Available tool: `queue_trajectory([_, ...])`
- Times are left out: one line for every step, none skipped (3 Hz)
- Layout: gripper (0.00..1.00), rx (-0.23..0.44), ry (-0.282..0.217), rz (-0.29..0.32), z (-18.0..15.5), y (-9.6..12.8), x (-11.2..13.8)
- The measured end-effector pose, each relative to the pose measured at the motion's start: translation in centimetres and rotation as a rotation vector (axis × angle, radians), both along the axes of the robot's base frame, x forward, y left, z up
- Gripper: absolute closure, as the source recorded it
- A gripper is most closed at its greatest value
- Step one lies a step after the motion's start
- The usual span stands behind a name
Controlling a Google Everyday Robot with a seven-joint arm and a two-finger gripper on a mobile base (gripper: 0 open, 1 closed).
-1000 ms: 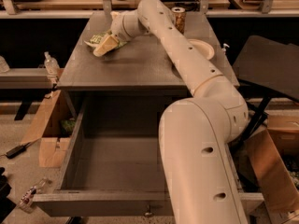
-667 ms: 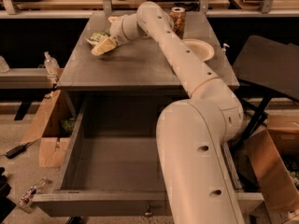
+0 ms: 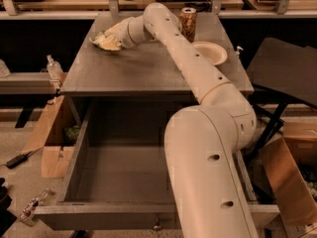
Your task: Place green jalapeno chip bag into top drawer
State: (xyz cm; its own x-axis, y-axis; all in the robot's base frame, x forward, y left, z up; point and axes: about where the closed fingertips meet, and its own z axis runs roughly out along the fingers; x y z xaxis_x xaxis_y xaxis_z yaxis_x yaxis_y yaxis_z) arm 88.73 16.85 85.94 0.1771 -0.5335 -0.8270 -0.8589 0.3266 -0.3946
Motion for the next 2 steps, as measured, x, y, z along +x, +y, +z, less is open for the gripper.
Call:
queue_trajectory([0.93,-0.001,0.005,0.006,-0.36,0.45,-0.07])
queue_trajectory([1.00,-0.001,0.006,0.008,-0.49,0.62,-0.10])
